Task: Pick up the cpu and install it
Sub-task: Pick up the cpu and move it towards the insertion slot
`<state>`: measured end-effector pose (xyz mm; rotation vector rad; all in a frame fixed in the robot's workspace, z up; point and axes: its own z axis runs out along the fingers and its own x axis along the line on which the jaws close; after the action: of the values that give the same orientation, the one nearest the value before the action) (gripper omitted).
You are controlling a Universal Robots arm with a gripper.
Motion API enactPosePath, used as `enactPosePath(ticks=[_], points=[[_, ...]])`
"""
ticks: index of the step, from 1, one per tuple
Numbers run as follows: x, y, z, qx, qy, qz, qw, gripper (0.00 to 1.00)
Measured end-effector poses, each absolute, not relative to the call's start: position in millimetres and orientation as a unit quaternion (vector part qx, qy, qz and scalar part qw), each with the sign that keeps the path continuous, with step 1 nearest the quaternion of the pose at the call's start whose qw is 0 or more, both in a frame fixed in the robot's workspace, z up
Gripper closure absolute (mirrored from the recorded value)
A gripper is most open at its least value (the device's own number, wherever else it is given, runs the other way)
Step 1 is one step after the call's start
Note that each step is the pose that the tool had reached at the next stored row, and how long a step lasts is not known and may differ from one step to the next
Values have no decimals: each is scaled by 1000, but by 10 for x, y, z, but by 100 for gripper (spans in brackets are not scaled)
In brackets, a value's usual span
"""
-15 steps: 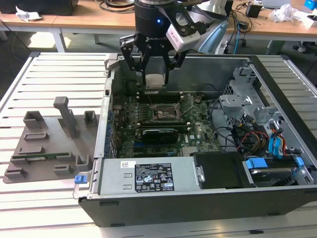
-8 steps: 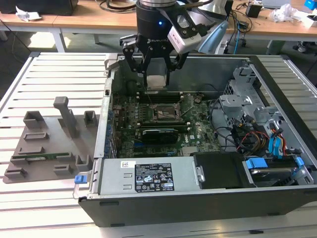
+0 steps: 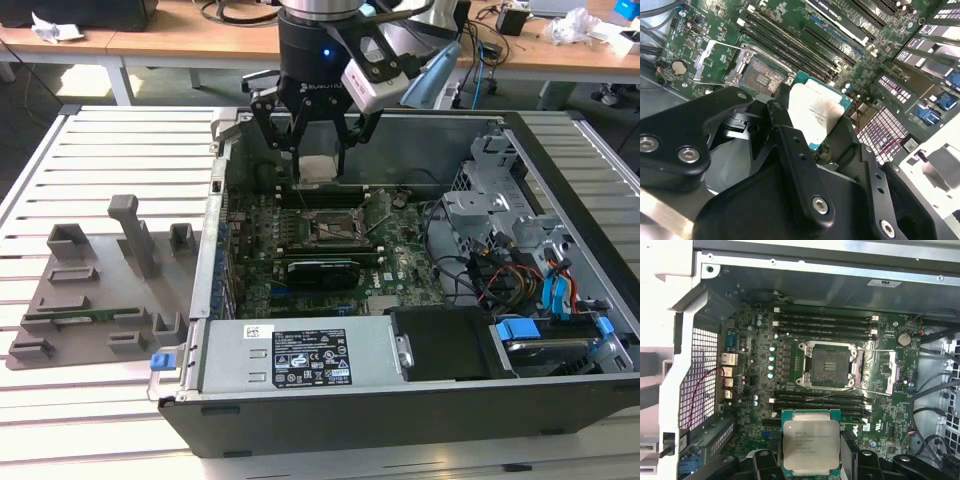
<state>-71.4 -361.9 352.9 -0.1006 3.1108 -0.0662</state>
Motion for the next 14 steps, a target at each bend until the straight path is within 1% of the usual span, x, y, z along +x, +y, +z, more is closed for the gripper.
enactPosePath(ticks=[14], points=[[-692,-3619,3456,-32,999,-25,14,45]])
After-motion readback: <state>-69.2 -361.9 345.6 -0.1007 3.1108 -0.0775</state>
